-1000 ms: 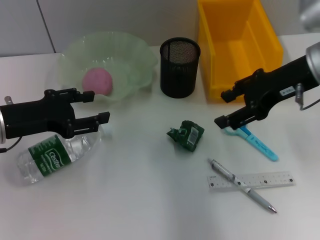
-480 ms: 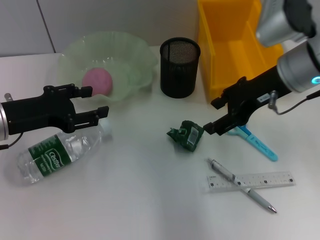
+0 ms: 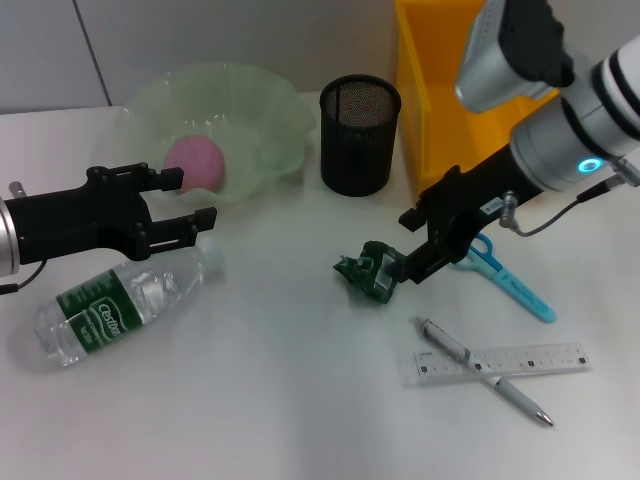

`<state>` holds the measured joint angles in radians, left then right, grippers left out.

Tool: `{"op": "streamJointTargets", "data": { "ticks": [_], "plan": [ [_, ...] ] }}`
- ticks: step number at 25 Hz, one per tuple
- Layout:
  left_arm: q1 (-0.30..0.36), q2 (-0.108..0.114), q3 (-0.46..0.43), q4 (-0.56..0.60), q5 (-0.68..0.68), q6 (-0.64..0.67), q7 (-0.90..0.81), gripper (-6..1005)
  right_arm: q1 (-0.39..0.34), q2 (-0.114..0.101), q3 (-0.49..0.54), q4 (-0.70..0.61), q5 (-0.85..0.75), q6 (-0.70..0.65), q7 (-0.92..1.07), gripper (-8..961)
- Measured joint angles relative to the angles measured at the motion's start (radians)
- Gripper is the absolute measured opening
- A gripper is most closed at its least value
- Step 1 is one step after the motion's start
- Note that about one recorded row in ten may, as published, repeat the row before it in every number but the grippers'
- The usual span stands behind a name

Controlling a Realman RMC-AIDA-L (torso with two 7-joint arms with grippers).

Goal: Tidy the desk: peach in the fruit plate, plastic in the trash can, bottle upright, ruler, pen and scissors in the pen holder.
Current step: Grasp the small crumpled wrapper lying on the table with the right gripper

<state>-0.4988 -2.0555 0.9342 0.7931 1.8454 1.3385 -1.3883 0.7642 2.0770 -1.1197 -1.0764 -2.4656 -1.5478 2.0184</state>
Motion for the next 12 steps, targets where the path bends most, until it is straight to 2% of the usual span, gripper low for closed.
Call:
{"op": "streamJointTargets", "data": {
  "ticks": [12],
  "plan": [
    [-0.001,0.003,0.000,-0.001,0.000,-0.008,0.000,696,0.033,0.001,-0.081,0.071,-0.017,0.077,0.036,753]
  ]
}}
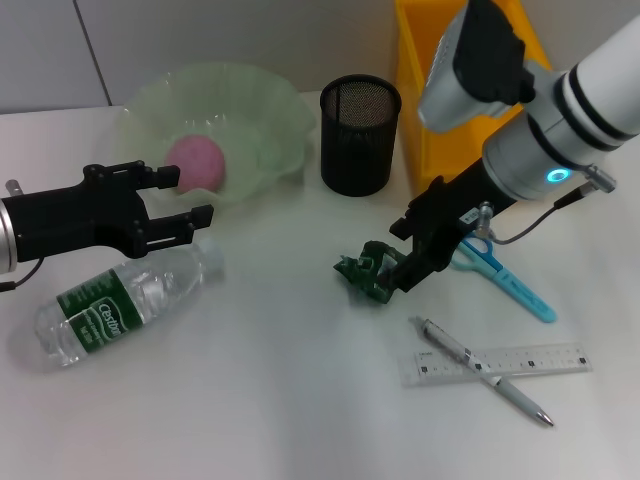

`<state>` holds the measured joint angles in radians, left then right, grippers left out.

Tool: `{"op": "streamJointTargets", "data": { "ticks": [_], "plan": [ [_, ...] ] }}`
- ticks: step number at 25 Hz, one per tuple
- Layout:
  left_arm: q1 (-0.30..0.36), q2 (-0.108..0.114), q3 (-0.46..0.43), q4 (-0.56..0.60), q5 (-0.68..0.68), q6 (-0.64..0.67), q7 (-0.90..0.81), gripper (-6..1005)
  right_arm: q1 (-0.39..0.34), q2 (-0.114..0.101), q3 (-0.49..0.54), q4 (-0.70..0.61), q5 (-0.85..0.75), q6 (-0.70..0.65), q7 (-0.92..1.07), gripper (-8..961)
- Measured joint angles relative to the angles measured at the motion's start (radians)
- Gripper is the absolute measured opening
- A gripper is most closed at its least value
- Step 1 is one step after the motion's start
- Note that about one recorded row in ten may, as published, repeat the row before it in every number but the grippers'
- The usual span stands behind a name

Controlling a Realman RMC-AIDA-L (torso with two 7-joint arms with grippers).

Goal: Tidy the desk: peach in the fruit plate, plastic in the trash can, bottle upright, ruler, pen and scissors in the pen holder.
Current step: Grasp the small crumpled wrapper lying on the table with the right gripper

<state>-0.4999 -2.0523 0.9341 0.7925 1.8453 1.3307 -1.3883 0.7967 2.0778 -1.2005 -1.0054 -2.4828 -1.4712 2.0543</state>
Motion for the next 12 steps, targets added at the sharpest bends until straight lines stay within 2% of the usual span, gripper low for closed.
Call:
{"op": "streamJointTargets", "data": {
  "ticks": [6,12],
  "plan": [
    [0.000,0.001,0.001,-0.002,0.000,-0.002,0.000,697,0.015,0.001,-0.047,0.047,-0.018,0.061,0.017,753],
    [0.000,0.000,0.002,-0.003,0.000,-0.003,0.001,697,0.020,0.002,-0.051,0.066,-0.019,0.089,0.017,753]
  ]
}}
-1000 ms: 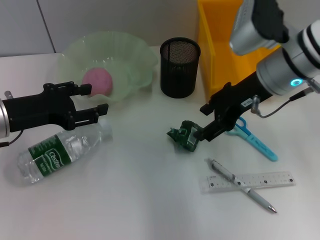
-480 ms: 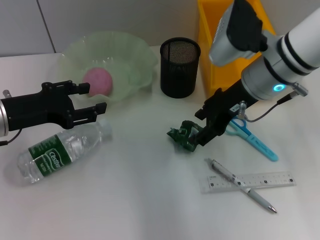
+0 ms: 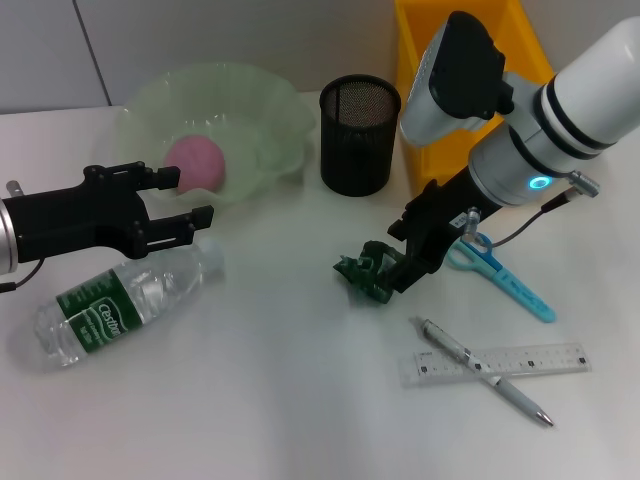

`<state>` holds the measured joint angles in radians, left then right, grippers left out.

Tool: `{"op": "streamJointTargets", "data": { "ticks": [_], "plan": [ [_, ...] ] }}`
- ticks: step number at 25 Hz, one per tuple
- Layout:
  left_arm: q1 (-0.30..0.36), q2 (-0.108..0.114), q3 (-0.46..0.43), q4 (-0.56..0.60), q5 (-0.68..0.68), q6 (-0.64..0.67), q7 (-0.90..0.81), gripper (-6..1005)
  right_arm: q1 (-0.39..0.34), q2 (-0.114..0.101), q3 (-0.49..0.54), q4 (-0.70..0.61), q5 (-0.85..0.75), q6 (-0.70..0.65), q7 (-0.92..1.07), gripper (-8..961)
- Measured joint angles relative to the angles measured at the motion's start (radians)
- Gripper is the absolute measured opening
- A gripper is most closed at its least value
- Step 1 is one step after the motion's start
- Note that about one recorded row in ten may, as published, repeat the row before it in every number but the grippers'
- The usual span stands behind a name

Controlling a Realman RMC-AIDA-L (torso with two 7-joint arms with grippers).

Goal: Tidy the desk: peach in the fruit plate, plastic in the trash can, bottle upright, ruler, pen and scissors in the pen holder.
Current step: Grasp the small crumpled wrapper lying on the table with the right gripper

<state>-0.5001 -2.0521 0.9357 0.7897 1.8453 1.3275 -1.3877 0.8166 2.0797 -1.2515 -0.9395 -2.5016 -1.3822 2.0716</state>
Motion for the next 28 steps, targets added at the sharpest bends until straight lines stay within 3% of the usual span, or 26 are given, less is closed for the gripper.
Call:
{"op": "streamJointTargets", "data": {
  "ticks": [28],
  "plan": [
    [-0.005,-0.003,0.002,-0.011,0.011,-0.001,0.012,697,0.027,0.008,-0.106,0.067,0.043,0.095,-0.003,753]
  ]
}}
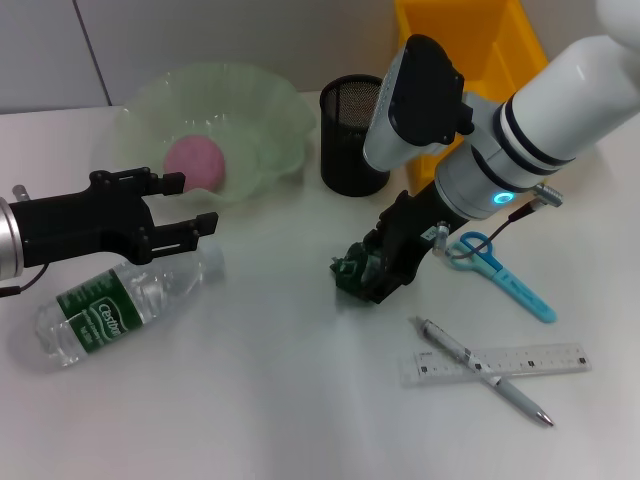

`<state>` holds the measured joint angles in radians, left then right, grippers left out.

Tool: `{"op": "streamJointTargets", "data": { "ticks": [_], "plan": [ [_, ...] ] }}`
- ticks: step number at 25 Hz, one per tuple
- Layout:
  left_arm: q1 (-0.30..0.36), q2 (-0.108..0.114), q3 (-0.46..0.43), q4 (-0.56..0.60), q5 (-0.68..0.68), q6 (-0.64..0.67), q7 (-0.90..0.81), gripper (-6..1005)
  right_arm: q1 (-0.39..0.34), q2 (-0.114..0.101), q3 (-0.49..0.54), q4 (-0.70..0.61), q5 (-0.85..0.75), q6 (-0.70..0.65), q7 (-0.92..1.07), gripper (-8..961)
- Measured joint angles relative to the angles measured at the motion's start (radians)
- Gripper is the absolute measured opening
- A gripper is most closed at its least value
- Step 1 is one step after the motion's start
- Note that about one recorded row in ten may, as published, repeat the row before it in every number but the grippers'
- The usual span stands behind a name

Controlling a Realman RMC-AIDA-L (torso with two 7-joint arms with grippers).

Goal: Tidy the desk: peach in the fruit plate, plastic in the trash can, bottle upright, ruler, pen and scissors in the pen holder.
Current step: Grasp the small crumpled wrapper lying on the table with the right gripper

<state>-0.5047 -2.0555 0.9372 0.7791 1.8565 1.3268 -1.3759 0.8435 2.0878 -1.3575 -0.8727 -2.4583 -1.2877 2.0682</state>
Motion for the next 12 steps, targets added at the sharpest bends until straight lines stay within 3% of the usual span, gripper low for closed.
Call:
{"op": "streamJointTargets", "data": {
  "ticks": [6,12],
  "plan": [
    [0.000,0.000,0.000,0.000,0.005,0.000,0.000,698,-0.002,0.000,0.000,0.002,0.011,0.016,0.002,726],
    [-0.001,0.000,0.000,0.000,0.009,-0.002,0.000,698,0.000,-0.001,0.000,0.004,0.013,0.023,0.003,498]
  ]
}}
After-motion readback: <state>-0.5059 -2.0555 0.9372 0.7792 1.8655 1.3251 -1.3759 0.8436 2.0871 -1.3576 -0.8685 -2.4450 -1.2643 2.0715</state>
